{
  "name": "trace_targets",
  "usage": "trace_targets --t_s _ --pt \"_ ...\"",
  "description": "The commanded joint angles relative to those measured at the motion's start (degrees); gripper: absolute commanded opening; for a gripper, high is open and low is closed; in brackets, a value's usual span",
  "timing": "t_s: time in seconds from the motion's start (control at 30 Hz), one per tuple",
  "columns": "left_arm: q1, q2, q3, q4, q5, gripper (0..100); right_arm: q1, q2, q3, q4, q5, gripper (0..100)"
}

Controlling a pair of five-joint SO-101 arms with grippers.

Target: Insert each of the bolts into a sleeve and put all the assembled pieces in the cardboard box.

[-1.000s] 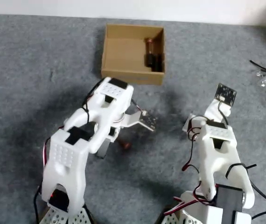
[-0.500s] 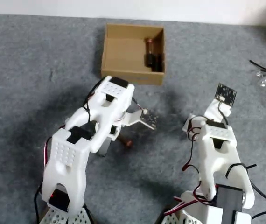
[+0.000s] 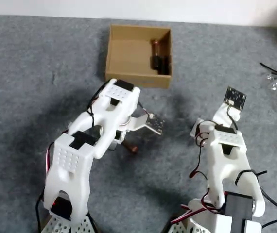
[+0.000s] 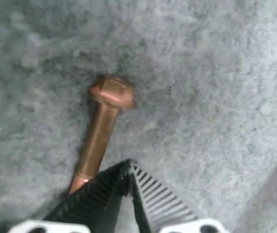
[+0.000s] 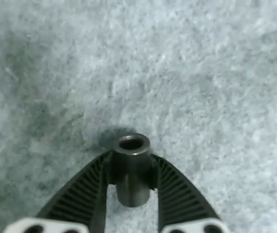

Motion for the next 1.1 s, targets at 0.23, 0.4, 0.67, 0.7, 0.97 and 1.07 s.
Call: trace_targets --t_s 0.23,0.4,0.67,0.7,0.97,1.07 --pt "3.21 -7.87 -2.68 5.19 -13.63 1 1.01 -0.57 -2.86 -1.54 0.62 0.5" --pt "3.47 -17.71 -0.48 5.36 -10.99 1 2.51 -0.66 -2.95 -1.54 0.62 0.5" --pt "4.09 -22.99 7.34 4.84 -11.25 1 2.07 -0.66 -2.95 -1.45 0.53 0.5" --pt "4.09 -22.11 7.34 4.84 -11.25 1 2.07 -0.66 -2.95 -1.45 0.53 0.5" --pt "5.49 -18.15 7.25 4.84 -10.99 26 2.07 -0.66 -2.95 -1.45 0.53 0.5" --pt "5.76 -18.07 7.25 3.25 -11.52 24 2.07 -0.66 -2.95 -1.45 0.53 0.5"
